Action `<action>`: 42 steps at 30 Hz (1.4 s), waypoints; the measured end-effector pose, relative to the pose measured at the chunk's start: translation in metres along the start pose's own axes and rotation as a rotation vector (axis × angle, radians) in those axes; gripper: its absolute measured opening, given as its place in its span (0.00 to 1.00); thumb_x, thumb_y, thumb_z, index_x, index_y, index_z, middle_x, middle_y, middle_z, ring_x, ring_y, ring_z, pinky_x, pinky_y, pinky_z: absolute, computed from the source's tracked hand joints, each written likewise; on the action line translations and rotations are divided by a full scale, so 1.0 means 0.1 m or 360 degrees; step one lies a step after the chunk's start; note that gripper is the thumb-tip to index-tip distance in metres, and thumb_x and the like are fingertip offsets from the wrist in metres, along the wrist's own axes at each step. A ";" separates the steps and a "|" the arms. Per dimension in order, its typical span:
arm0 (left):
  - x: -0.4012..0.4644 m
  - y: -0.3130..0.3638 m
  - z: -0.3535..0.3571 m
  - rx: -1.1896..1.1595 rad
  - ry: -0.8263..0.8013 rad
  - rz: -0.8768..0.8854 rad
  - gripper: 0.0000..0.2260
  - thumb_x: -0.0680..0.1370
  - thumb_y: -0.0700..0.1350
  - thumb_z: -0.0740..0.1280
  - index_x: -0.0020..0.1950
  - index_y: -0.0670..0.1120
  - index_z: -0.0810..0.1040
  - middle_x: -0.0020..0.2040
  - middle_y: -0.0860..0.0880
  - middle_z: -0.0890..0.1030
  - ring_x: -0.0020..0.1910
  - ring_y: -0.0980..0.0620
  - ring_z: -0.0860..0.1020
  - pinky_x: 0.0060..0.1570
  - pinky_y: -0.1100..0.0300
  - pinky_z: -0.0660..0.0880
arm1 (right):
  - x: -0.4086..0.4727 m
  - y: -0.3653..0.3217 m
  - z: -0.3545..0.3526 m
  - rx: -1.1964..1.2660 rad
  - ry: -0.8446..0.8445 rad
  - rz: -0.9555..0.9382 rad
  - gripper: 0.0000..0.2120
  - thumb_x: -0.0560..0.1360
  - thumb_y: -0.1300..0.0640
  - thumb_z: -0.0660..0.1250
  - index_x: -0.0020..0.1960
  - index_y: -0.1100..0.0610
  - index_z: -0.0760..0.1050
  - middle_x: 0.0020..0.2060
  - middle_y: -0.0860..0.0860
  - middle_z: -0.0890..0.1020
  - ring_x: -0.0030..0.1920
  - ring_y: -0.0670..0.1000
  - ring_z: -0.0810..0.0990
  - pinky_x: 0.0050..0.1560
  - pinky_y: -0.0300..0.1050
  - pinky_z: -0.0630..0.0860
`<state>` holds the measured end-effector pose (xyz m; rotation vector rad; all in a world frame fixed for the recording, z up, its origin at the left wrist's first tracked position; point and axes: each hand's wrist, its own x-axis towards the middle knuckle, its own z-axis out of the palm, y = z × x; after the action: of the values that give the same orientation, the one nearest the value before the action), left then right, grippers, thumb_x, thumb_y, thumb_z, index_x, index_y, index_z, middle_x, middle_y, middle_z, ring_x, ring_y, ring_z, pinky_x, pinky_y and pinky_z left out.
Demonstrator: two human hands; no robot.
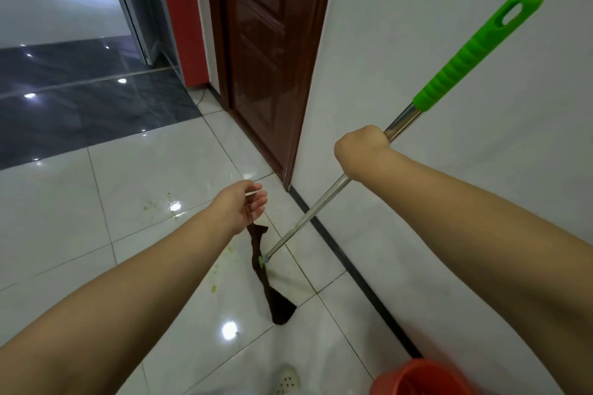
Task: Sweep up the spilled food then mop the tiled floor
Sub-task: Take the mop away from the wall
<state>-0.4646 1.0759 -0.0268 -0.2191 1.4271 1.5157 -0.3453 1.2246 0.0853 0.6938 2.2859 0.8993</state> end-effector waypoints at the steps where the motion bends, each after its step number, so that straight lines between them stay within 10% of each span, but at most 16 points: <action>1: -0.06 -0.02 -0.10 0.0010 -0.0020 -0.0003 0.09 0.80 0.44 0.58 0.44 0.43 0.75 0.39 0.46 0.78 0.33 0.54 0.76 0.26 0.65 0.76 | -0.09 -0.08 -0.08 0.0006 -0.0026 0.0007 0.14 0.74 0.65 0.62 0.32 0.57 0.64 0.30 0.49 0.68 0.27 0.50 0.66 0.28 0.40 0.61; 17: -0.95 -0.81 -2.43 0.0126 -0.0106 -0.0260 0.09 0.80 0.43 0.59 0.44 0.42 0.76 0.39 0.46 0.77 0.36 0.53 0.77 0.36 0.61 0.74 | -1.63 -1.76 -1.38 0.0111 -0.0445 0.0143 0.07 0.75 0.55 0.67 0.47 0.54 0.69 0.34 0.50 0.70 0.31 0.52 0.67 0.38 0.46 0.67; 42: -2.77 -3.11 -2.44 0.0246 -0.0203 -0.0427 0.07 0.79 0.41 0.60 0.44 0.42 0.75 0.36 0.46 0.76 0.30 0.54 0.77 0.27 0.65 0.76 | -4.40 -2.00 -0.59 0.0766 -0.0571 0.0111 0.09 0.77 0.58 0.66 0.41 0.59 0.70 0.34 0.52 0.75 0.39 0.52 0.76 0.51 0.46 0.74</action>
<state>-0.2192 0.6681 -0.1035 -0.2067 1.3469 1.1757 -0.1289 0.7900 0.1171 1.0492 2.1649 0.2136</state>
